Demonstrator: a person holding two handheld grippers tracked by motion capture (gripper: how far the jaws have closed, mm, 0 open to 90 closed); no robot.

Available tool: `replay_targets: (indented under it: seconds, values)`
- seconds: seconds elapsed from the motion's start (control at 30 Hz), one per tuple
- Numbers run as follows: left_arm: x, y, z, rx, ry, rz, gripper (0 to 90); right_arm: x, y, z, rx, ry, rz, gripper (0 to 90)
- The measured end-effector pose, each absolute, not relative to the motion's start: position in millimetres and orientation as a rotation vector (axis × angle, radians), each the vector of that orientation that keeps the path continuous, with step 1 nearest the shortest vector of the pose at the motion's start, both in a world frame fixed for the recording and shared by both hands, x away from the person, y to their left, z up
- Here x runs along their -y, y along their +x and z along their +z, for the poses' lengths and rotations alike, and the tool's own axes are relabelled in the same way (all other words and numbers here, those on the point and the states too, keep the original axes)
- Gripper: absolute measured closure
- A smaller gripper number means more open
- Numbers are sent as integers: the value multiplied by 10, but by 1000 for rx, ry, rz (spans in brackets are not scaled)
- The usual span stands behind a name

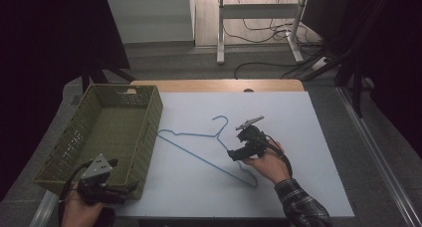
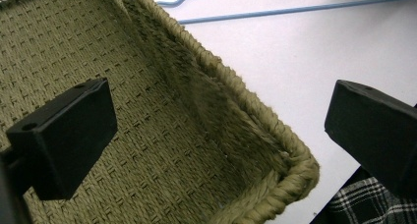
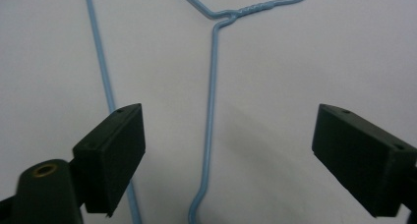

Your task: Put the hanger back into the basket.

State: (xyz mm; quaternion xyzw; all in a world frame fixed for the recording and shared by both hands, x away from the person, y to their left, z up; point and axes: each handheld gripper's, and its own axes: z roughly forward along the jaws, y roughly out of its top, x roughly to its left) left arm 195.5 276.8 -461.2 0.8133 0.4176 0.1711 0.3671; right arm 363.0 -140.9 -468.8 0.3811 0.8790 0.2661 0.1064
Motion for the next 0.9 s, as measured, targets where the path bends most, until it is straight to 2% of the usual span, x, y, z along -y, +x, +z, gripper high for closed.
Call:
replay_targets:
  seconds: [0.13, 0.23, 0.3, 0.33, 0.4, 0.5, 0.6, 0.9]
  values:
    - [-2765, 1957, -4615, -1073, 2093, 441, 0, 1339, 3720, -4782, -2602, 1133, 746, 227]
    - [-2765, 1957, -4615, -1073, 2094, 443, 0, 1316, 3754, -4813, -2623, 1137, 735, 259]
    - [-2764, 1957, -4616, -1073, 2095, 444, 0, 1281, 3810, -4858, -2659, 1125, 698, 334]
    - [-2764, 1957, -4616, -1073, 2095, 444, 0, 1281, 3810, -4858, -2659, 1125, 698, 334]
    - [-2762, 1957, -4616, -1073, 2098, 445, 0, 1254, 3859, -4893, -2689, 1123, 672, 416]
    - [-2761, 1957, -4616, -1074, 2099, 446, 0, 1234, 3892, -4916, -2711, 1131, 664, 456]
    - [-2759, 1957, -4617, -1074, 2102, 449, 0, 1165, 3941, -4958, -2745, 1112, 629, 564]
    - [-2757, 1957, -4618, -1073, 2104, 450, 0, 1033, 4033, -5018, -2754, 1107, 538, 731]
